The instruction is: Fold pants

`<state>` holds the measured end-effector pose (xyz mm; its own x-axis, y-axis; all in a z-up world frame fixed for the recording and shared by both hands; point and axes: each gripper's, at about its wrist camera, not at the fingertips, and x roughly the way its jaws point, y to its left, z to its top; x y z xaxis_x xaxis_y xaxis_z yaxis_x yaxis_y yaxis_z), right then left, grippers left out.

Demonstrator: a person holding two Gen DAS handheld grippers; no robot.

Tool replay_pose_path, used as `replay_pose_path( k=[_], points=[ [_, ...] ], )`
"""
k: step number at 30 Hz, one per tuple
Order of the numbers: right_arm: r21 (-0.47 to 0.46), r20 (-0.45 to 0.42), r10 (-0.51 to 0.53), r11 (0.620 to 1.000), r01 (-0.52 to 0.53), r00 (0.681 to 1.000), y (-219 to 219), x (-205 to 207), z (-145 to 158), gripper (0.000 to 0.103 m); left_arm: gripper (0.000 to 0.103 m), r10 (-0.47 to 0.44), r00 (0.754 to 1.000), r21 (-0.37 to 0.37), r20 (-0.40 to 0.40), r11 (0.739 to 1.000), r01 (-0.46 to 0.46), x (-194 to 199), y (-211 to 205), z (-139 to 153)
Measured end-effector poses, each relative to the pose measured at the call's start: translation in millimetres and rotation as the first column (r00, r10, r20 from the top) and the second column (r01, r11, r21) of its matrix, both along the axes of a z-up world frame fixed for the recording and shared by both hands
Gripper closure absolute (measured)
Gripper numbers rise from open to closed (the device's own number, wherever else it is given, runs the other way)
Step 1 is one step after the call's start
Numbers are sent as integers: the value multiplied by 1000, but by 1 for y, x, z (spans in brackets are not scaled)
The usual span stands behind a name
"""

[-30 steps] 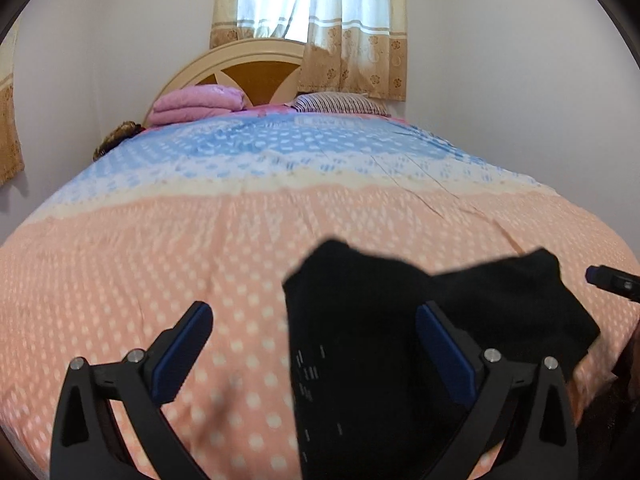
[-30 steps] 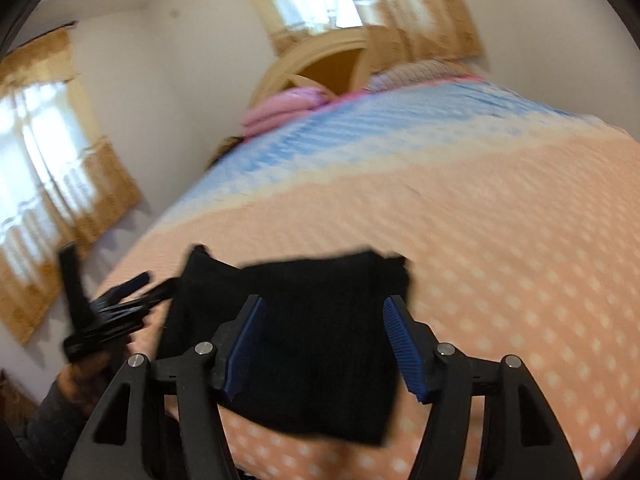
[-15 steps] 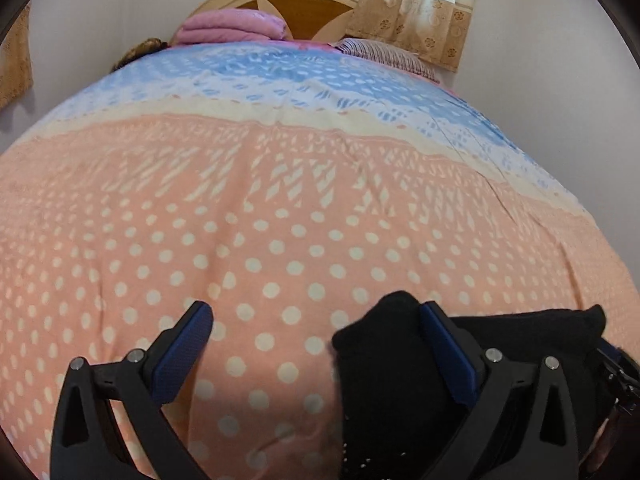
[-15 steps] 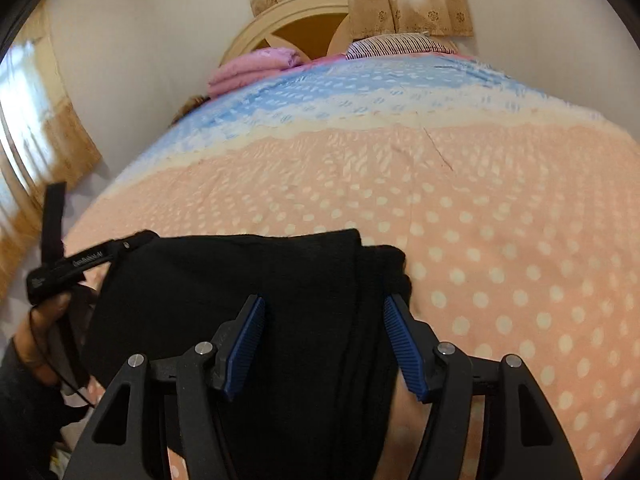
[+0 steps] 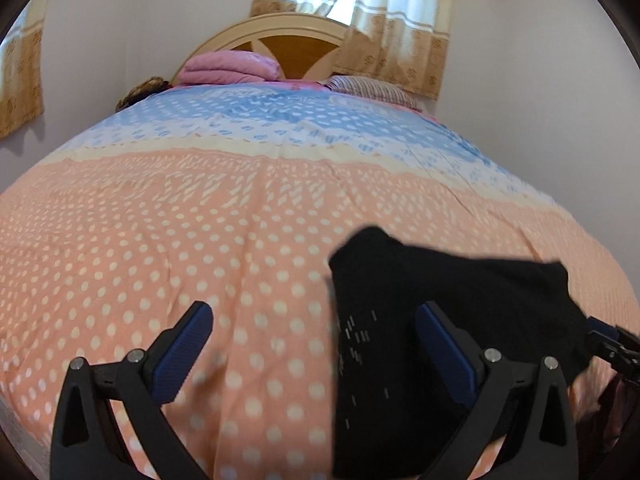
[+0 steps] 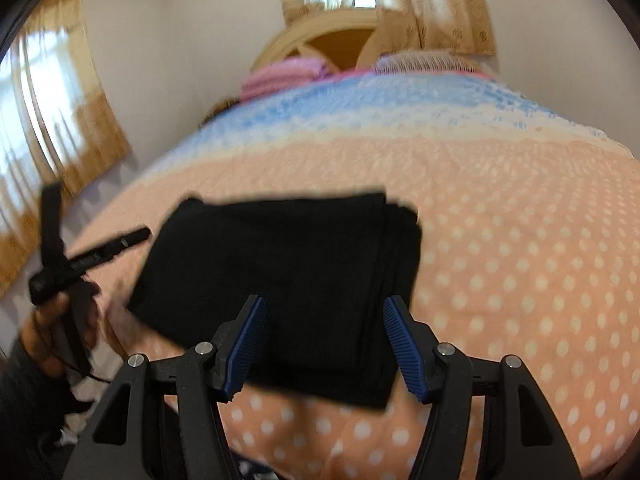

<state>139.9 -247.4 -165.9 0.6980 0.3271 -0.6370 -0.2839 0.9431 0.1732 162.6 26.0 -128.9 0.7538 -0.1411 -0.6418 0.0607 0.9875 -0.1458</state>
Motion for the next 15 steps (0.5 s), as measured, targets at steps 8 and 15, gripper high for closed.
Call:
replay_pose_path(
  k=[8,15],
  points=[
    [-18,-53,-7,1000,6,999,-5,4,-17,42,0,-18,997,-20,-76,1000,17,8,2,-24],
    [159,-5,-52,986,53,999,-38,6,2,39,0,-14,1000,-19,2,1000,14,1,13,0]
  ],
)
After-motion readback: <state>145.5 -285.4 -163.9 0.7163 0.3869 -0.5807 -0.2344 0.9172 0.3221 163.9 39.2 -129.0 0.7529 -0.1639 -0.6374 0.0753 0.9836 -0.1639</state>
